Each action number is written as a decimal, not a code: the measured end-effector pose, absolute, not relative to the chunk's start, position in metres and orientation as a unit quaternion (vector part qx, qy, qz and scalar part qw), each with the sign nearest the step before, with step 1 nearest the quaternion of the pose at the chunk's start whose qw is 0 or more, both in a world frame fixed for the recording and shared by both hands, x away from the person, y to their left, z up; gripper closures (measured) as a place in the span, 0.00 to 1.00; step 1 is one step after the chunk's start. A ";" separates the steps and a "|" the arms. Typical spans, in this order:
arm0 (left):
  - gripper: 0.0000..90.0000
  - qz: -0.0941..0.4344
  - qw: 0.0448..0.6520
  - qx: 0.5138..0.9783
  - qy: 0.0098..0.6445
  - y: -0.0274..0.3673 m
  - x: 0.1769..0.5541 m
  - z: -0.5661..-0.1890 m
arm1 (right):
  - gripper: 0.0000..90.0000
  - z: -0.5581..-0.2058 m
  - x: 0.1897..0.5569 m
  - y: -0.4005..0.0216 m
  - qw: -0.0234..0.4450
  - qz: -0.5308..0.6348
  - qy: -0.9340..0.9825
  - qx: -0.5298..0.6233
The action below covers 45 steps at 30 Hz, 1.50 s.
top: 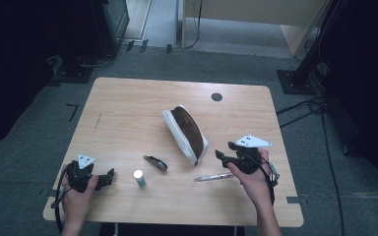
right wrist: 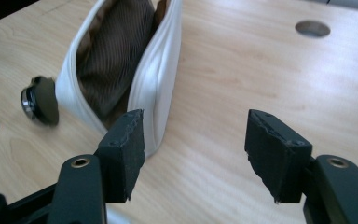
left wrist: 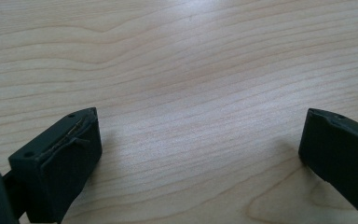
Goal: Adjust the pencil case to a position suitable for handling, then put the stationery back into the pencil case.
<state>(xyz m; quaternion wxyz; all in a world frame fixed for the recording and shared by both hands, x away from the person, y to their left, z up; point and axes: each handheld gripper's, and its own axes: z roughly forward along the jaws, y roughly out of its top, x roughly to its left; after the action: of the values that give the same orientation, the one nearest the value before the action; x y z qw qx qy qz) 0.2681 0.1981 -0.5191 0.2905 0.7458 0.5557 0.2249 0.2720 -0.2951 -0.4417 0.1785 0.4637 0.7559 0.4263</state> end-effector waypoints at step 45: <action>0.00 0.225 0.290 0.746 0.556 0.198 0.268 -0.519 | 0.76 -0.518 0.246 -0.256 0.109 0.396 0.848 0.336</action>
<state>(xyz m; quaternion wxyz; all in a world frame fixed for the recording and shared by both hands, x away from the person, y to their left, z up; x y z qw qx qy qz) 0.2681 0.1981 -0.5190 0.2902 0.7459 0.5558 0.2249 0.2460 -0.2563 -0.5182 0.1090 0.3356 0.8479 0.3958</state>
